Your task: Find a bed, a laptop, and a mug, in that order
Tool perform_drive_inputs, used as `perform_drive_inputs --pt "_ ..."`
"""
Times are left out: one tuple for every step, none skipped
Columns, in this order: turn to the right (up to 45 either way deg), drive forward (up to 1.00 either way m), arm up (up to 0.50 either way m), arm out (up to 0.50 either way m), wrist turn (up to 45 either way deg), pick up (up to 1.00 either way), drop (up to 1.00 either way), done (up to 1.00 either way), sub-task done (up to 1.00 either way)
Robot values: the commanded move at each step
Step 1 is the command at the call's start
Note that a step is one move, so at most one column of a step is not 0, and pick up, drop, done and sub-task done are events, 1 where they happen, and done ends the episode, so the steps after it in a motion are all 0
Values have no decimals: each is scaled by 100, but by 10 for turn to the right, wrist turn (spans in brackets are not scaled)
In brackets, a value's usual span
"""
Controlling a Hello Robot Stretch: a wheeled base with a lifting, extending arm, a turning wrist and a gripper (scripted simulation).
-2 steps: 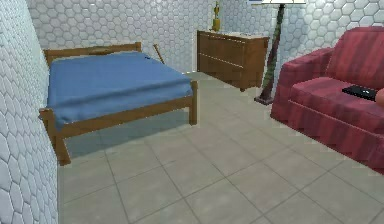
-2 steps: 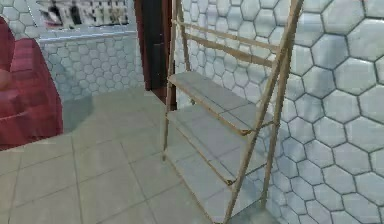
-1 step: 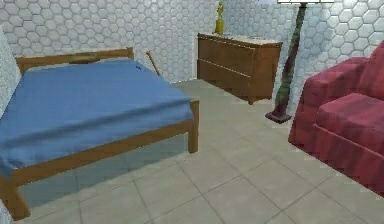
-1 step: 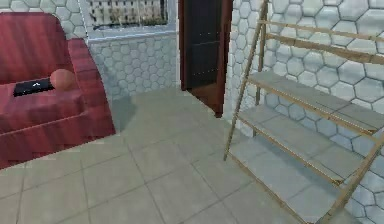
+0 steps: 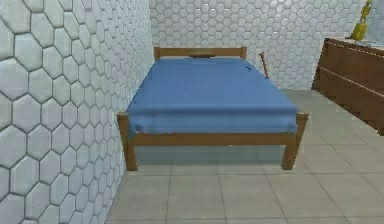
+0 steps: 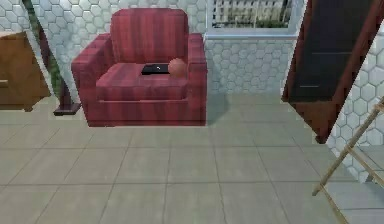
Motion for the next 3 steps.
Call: perform_drive_inputs --pt "0 80 0 0 0 0 0 0 0" --pt "0 0 0 0 0 0 0 0 100" --pt "450 0 0 0 0 0 0 0 0"
